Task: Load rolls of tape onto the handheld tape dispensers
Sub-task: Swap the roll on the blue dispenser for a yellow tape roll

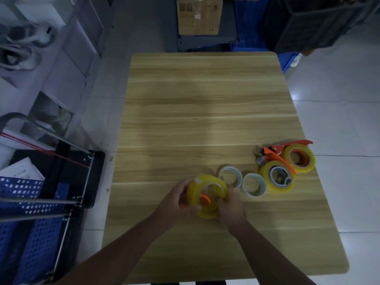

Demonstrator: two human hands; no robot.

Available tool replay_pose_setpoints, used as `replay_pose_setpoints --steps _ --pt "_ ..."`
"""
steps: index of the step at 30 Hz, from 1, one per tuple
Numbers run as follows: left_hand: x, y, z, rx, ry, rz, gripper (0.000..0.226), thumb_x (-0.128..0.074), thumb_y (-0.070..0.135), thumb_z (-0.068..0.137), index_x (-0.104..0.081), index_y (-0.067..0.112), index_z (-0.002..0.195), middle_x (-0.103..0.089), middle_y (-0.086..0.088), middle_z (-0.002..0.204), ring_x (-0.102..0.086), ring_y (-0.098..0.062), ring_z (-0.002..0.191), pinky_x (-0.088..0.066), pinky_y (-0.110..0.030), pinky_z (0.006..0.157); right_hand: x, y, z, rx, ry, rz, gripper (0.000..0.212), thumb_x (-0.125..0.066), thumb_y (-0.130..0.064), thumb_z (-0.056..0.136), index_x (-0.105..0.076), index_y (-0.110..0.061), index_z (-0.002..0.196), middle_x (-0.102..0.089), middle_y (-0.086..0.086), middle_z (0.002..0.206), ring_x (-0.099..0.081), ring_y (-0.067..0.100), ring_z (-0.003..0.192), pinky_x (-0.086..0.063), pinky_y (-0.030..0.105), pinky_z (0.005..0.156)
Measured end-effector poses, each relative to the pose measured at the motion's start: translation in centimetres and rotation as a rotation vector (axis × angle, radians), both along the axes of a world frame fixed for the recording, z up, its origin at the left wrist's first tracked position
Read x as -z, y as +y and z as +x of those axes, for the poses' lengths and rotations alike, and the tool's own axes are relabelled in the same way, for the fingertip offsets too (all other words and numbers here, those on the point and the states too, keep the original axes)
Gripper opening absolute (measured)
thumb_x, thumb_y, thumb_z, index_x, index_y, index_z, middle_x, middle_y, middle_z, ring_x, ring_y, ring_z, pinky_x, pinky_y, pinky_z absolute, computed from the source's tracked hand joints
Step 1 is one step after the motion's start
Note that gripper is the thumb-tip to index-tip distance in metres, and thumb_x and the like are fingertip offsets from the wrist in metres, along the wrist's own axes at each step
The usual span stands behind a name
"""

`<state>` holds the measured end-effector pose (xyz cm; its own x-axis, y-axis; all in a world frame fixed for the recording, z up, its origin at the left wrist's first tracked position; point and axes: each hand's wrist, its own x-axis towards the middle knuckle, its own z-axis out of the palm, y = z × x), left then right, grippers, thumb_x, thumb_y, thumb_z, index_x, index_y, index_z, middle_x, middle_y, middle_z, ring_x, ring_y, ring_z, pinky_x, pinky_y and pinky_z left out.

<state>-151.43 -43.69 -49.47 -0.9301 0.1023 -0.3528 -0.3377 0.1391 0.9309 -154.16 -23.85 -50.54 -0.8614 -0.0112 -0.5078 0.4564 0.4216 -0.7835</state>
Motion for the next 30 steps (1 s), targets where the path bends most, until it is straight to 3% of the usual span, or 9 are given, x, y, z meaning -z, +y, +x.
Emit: replay_pose_setpoints --steps 3,7,13,17,20,22,24,26,30 --pt "0.8 0.5 0.0 -0.092 -0.117 0.016 0.073 -0.089 0.042 0.048 -0.056 0.036 0.113 -0.071 0.006 0.102 -0.068 -0.016 0.095 -0.056 -0.032 0.082 -0.2 -0.7 0.2 0.119 -0.007 -0.197 0.037 -0.064 -0.025 0.079 -0.049 -0.032 0.112 -0.064 0.008 0.107 -0.064 0.029 0.101 -0.054 0.057 0.084" --pt "0.6 0.1 -0.3 -0.106 -0.070 -0.036 0.059 -0.088 0.038 0.044 -0.066 0.038 0.098 -0.074 0.010 0.093 -0.070 -0.011 0.090 -0.056 -0.029 0.080 0.0 -0.6 0.7 0.131 -0.022 -0.334 0.045 -0.069 -0.022 0.073 -0.047 -0.032 0.110 -0.060 0.016 0.112 -0.060 0.041 0.107 -0.050 0.066 0.086" --pt "-0.2 -0.9 -0.3 -0.106 -0.009 -0.019 0.063 -0.090 0.028 0.046 -0.067 0.042 0.103 -0.073 0.006 0.102 -0.068 -0.012 0.098 -0.055 -0.032 0.086 -0.2 0.3 0.3 -0.045 0.106 -0.279 0.056 -0.072 -0.013 0.070 -0.046 -0.013 0.120 -0.062 0.008 0.108 -0.061 0.008 0.095 -0.050 0.025 0.080" --pt "-2.3 -1.9 -1.4 -0.115 -0.010 0.024 0.059 -0.090 0.023 0.044 -0.067 0.037 0.097 -0.070 0.020 0.095 -0.065 0.001 0.087 -0.052 -0.019 0.075 -1.0 0.9 0.6 -0.067 0.272 -0.250 0.055 -0.052 0.002 0.074 -0.055 -0.023 0.124 -0.066 -0.003 0.116 -0.063 0.016 0.107 -0.050 0.028 0.091" --pt "-3.4 -2.6 -2.3 -0.046 -0.083 0.053 0.055 -0.087 0.039 0.038 -0.068 0.051 0.089 -0.069 0.025 0.088 -0.063 0.006 0.079 -0.052 -0.019 0.069 -4.0 0.4 -0.5 -0.161 0.529 -0.150 0.042 -0.046 -0.008 0.076 -0.066 -0.029 0.108 -0.065 -0.006 0.106 -0.061 0.007 0.101 -0.046 0.016 0.086" --pt "-3.6 -2.7 -2.7 0.027 -0.120 0.113 0.055 -0.089 0.045 0.039 -0.070 0.048 0.091 -0.071 0.021 0.088 -0.064 0.004 0.083 -0.051 -0.020 0.072 -5.7 -0.5 -1.2 -0.350 0.637 -0.123 0.030 -0.046 -0.012 0.076 -0.067 -0.021 0.097 -0.062 -0.008 0.095 -0.059 0.008 0.093 -0.048 0.022 0.078" --pt "-3.7 -2.3 -2.7 0.101 -0.131 0.234 0.054 -0.088 0.045 0.052 -0.073 0.026 0.100 -0.071 0.010 0.093 -0.064 -0.006 0.088 -0.050 -0.024 0.078 -6.6 -1.9 -1.7 -0.490 0.638 -0.103 0.021 -0.050 -0.012 0.077 -0.065 -0.019 0.090 -0.061 -0.005 0.088 -0.058 0.011 0.086 -0.048 0.029 0.075" --pt "-4.0 -1.7 -2.5 0.155 -0.155 0.339 0.051 -0.082 0.043 0.065 -0.069 0.011 0.102 -0.068 0.007 0.087 -0.061 -0.006 0.078 -0.048 -0.019 0.070 -6.7 -3.0 -2.1 -0.515 0.588 -0.132 0.018 -0.052 -0.007 0.075 -0.062 -0.019 0.083 -0.059 -0.002 0.082 -0.057 0.012 0.080 -0.047 0.031 0.071" --pt "-4.0 -0.8 -2.1 0.103 -0.230 0.434 0.050 -0.080 0.043 0.068 -0.069 0.006 0.100 -0.060 0.002 0.070 -0.052 -0.006 0.055 -0.042 -0.017 0.050 -6.6 -3.6 -2.5 -0.429 0.506 -0.229 0.019 -0.047 0.006 0.068 -0.058 -0.008 0.076 -0.056 -0.001 0.075 -0.053 0.010 0.073 -0.041 0.022 0.066"
